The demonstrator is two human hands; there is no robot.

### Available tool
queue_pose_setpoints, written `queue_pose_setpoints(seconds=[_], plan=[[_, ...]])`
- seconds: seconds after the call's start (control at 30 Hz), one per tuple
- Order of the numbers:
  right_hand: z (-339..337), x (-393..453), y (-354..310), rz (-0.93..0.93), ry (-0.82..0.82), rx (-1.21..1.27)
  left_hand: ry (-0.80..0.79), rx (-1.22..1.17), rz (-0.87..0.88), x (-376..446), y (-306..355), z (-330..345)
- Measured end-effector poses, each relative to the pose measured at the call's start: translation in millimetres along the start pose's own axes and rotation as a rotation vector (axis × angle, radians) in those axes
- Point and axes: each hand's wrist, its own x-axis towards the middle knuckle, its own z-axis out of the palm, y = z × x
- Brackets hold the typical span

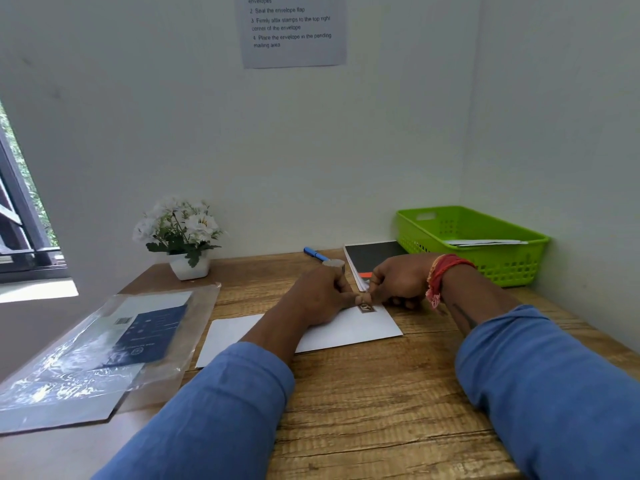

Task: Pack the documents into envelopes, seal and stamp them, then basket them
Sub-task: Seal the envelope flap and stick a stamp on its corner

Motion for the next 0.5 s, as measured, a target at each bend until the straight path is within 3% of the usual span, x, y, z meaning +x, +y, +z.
queue_pose_setpoints(seconds=[0.23,0.5], plan=[[-1.6,-4.8,-0.2,-0.016,-0.076,0.055,0.016,0.002,-0.004,-0.3,-2.0,1.6],[2.3,-4.0,-3.3,-0.015,0.01,-0.025,0.024,-0.004,0.002,-1.5,-1.3,1.1]])
